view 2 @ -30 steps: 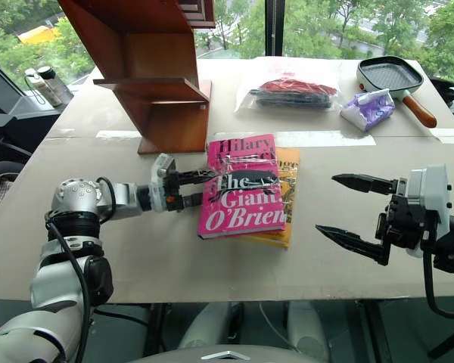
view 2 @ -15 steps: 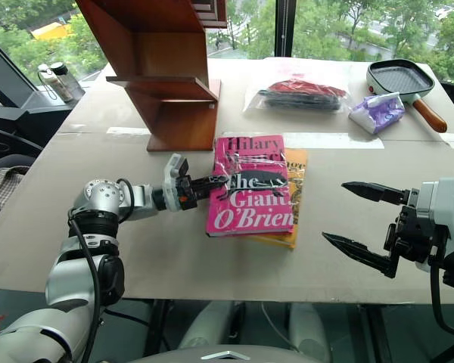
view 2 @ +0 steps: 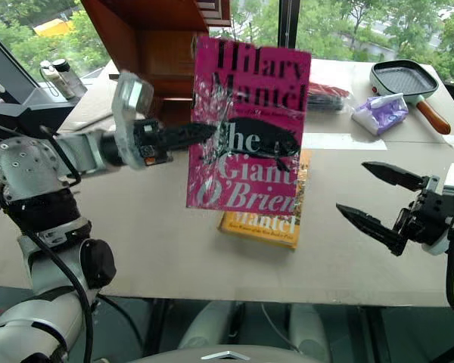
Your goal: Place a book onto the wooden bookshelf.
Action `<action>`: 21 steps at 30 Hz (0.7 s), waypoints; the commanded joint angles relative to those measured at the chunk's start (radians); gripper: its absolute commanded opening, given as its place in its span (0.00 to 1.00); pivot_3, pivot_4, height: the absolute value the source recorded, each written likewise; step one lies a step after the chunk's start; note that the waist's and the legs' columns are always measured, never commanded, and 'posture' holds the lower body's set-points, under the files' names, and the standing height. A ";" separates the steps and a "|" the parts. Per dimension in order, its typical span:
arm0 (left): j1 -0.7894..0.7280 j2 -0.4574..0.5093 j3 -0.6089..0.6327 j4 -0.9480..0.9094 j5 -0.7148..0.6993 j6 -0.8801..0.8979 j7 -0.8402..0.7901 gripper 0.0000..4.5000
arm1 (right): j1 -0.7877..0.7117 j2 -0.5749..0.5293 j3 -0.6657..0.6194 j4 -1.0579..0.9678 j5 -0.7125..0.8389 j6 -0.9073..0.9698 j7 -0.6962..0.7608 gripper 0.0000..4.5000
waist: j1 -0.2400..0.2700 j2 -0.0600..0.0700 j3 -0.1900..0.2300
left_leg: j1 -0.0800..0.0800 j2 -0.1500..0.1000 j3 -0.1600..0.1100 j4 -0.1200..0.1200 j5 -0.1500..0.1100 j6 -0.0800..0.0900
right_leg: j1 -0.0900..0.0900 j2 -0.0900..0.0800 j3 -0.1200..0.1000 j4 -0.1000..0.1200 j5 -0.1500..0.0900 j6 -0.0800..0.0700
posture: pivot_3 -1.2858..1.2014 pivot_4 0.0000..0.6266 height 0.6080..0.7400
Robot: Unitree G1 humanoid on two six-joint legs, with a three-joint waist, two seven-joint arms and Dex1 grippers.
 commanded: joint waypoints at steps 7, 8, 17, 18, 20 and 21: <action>-0.276 0.285 -0.545 0.034 0.891 -1.308 -0.248 0.15 | -0.212 -0.037 0.009 0.116 -0.009 -0.045 -0.045 1.00 | -0.010 0.004 -0.001 | 0.002 0.001 0.005 -0.004 0.001 -0.001 | 0.000 0.002 0.004 -0.003 0.000 0.000 | 0.52 0.24 1.00; -0.289 0.298 -0.556 0.088 0.942 -1.410 -0.269 0.15 | -0.234 -0.035 0.024 0.122 -0.021 -0.052 -0.048 1.00 | -0.011 0.004 -0.001 | 0.002 0.001 0.005 -0.004 0.001 -0.001 | 0.000 0.002 0.004 -0.003 0.000 0.000 | 0.52 0.24 1.00; -0.464 0.444 -0.664 0.453 1.272 -1.590 -0.453 0.15 | -0.429 -0.049 0.089 0.246 -0.058 -0.092 -0.013 1.00 | -0.031 0.000 0.003 | -0.003 -0.001 0.003 -0.001 -0.002 0.004 | -0.001 0.002 0.001 -0.004 0.000 0.001 | 0.52 0.24 1.00; -0.471 0.456 -0.670 0.472 1.297 -1.542 -0.474 0.15 | -0.450 -0.049 0.101 0.259 -0.066 -0.099 -0.004 1.00 | -0.033 0.000 0.003 | -0.002 -0.001 0.003 -0.002 -0.002 0.004 | -0.001 0.002 0.001 -0.004 -0.001 0.002 | 0.52 0.24 1.00; -0.474 0.479 -0.698 0.501 1.363 -1.511 -0.514 0.15 | -0.491 -0.047 0.115 0.286 -0.065 -0.109 0.016 1.00 | -0.035 0.001 0.004 | -0.003 -0.001 0.003 -0.002 -0.002 0.005 | -0.001 0.002 0.001 -0.004 -0.001 0.002 | 0.52 0.24 1.00; -0.475 0.480 -0.712 0.521 1.392 -1.512 -0.528 0.15 | -0.505 -0.044 0.121 0.294 -0.062 -0.111 0.025 1.00 | -0.035 0.001 0.004 | -0.003 -0.001 0.003 -0.001 -0.003 0.006 | -0.001 0.002 0.001 -0.003 -0.001 0.002 | 0.52 0.24 1.00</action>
